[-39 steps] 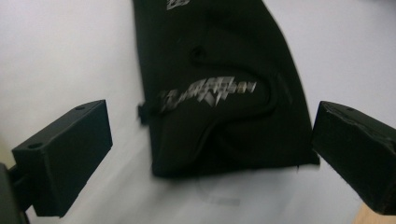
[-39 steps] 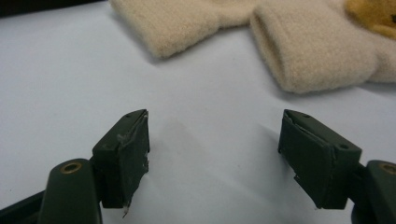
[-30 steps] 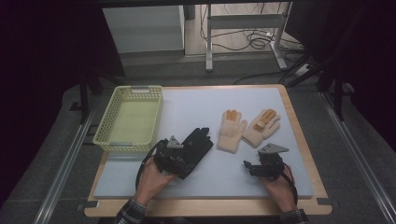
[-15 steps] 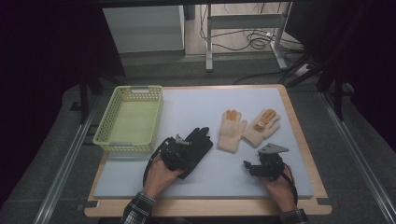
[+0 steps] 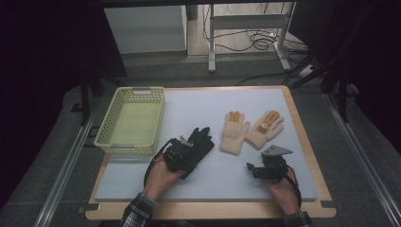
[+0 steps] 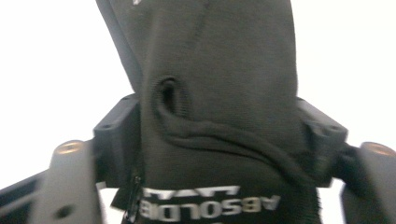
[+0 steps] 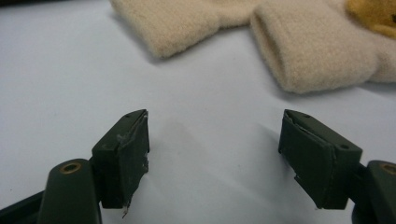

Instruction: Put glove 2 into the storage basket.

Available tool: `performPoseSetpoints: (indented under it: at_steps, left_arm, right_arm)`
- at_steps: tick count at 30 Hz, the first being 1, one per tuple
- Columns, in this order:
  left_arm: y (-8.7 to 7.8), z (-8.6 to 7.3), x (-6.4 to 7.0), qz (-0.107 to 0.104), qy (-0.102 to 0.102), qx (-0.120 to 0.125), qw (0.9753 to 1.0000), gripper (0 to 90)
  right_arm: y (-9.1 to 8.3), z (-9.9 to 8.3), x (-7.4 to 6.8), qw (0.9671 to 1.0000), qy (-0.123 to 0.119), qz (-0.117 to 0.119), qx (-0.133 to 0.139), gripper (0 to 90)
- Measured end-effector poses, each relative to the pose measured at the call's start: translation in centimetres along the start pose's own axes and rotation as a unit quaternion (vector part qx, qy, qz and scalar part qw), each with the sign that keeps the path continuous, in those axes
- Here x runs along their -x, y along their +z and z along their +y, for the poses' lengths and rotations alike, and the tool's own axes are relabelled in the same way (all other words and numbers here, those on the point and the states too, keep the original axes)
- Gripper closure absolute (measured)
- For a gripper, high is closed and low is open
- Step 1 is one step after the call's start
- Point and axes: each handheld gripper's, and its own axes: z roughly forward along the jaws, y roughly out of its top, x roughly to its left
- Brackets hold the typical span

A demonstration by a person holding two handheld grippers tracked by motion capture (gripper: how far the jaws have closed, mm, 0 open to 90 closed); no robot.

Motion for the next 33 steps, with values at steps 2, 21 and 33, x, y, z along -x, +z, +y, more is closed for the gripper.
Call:
performPoseSetpoints:
  at_steps: [2,21,33]
  left_arm:
    - [-0.2,0.0,-0.6,-0.001,-0.005,0.002,1.0,42.7]
    - [-3.8,3.4,-2.4,0.009,-0.015,0.032,0.9993,62.9]
    - [-7.3,5.3,-5.1,0.041,-0.041,0.05,0.9971,62.3]
  right_arm:
    - [0.0,0.0,0.0,1.0,0.0,0.0,0.0,24.2]
    - [0.0,0.0,0.0,1.0,-0.001,0.0,0.0,24.2]
    - [0.0,0.0,0.0,1.0,0.0,0.0,0.0,24.1]
